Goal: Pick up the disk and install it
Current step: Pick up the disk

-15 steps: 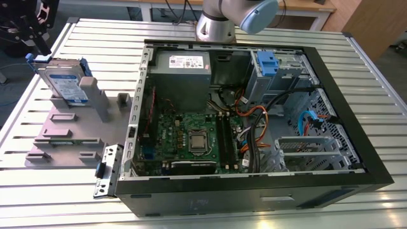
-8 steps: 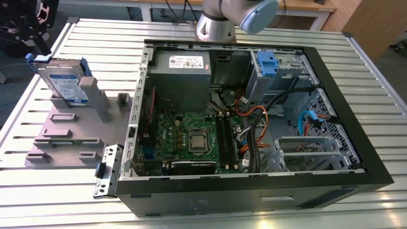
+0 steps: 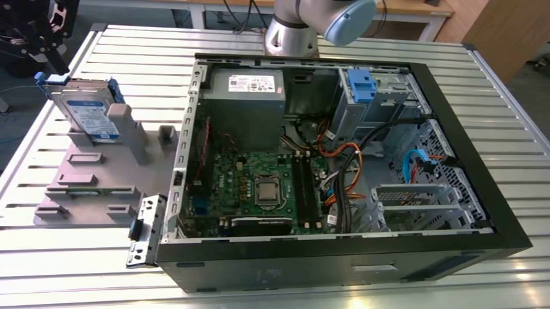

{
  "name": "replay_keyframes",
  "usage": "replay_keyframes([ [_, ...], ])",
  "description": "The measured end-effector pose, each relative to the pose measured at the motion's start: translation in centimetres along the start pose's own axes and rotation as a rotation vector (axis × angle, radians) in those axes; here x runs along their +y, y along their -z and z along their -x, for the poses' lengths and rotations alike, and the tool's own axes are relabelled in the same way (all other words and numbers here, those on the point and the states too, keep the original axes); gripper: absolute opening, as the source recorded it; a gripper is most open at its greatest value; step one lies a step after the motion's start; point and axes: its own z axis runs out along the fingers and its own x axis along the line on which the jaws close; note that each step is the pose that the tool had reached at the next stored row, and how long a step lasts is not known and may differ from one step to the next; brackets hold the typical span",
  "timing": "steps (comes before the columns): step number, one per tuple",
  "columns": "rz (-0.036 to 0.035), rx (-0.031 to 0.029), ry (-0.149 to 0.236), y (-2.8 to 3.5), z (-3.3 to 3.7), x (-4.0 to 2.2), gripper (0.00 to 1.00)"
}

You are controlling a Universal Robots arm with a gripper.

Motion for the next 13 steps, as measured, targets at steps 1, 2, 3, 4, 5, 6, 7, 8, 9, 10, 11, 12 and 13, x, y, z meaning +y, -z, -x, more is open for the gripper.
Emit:
replay_keyframes([
  [1,0.0001,0.0,0.002,0.0,0.0,0.0,0.11],
  [2,0.0001,0.0001,0.004,0.0,0.0,0.0,0.11],
  [3,0.0001,0.0001,0.006,0.0,0.0,0.0,0.11],
  [4,0.0002,0.0001,0.007,0.0,0.0,0.0,0.11],
  [5,0.0002,0.0001,0.009,0.0,0.0,0.0,0.11],
  [6,0.0002,0.0001,0.011,0.0,0.0,0.0,0.11],
  [7,0.0003,0.0002,0.013,0.0,0.0,0.0,0.11],
  [8,0.0003,0.0002,0.014,0.0,0.0,0.0,0.11],
  [9,0.0003,0.0002,0.016,0.0,0.0,0.0,0.11],
  [10,0.0004,0.0003,0.018,0.0,0.0,0.0,0.11],
  [11,0.0004,0.0003,0.02,0.0,0.0,0.0,0.11],
  [12,0.0005,0.0003,0.021,0.0,0.0,0.0,0.11],
  [13,0.0005,0.0004,0.023,0.0,0.0,0.0,0.11],
])
